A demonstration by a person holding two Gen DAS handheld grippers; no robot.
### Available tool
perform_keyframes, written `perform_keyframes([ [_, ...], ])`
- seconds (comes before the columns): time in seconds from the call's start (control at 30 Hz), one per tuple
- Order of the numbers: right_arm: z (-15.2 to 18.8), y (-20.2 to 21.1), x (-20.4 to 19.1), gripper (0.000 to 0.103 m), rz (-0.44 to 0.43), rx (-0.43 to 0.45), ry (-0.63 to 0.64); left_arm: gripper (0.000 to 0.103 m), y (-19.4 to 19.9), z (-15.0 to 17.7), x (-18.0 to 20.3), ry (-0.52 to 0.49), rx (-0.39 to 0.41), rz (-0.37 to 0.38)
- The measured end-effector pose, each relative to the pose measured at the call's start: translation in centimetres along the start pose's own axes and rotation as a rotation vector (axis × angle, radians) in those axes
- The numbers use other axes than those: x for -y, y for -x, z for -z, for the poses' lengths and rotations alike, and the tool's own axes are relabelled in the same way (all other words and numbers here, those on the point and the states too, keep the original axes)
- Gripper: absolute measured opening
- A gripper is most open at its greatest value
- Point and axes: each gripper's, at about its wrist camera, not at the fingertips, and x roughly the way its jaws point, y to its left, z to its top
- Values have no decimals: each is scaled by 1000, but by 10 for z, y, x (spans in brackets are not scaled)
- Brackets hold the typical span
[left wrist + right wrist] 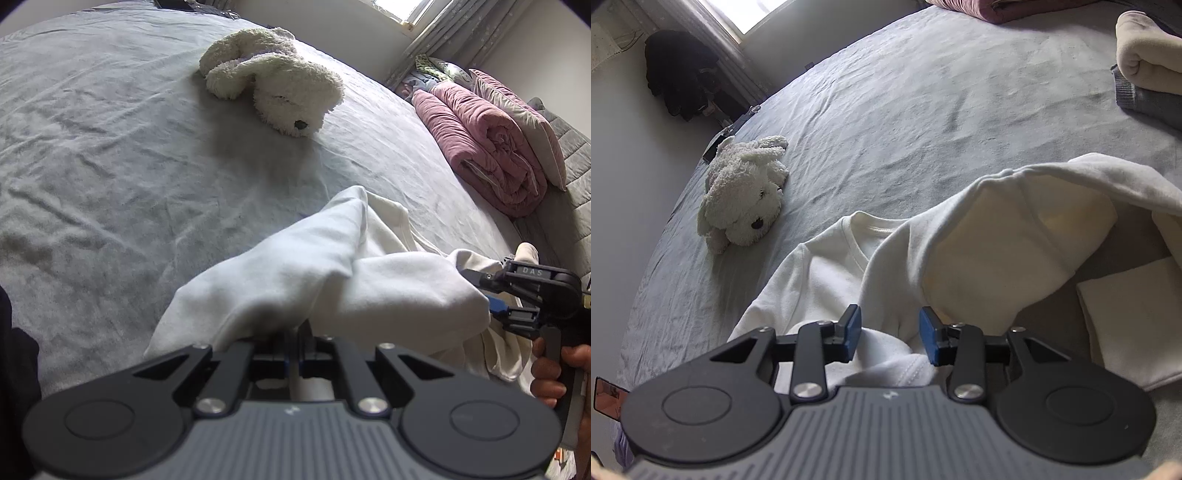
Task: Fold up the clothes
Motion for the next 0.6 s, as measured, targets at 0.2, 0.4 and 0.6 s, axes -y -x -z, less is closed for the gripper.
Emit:
perform_keyframes([
  [0.2,16,11,17,41,-52,-47,-94,4,-1,2,1,-1,-13,-5],
  [0.4,33,21,33,39,-107,-97,-186,4,1,3,5,-21,-19,-13],
  [0.6,51,35,34,17,-154,-82,-202,4,4,6,9,-40,-21,-11],
])
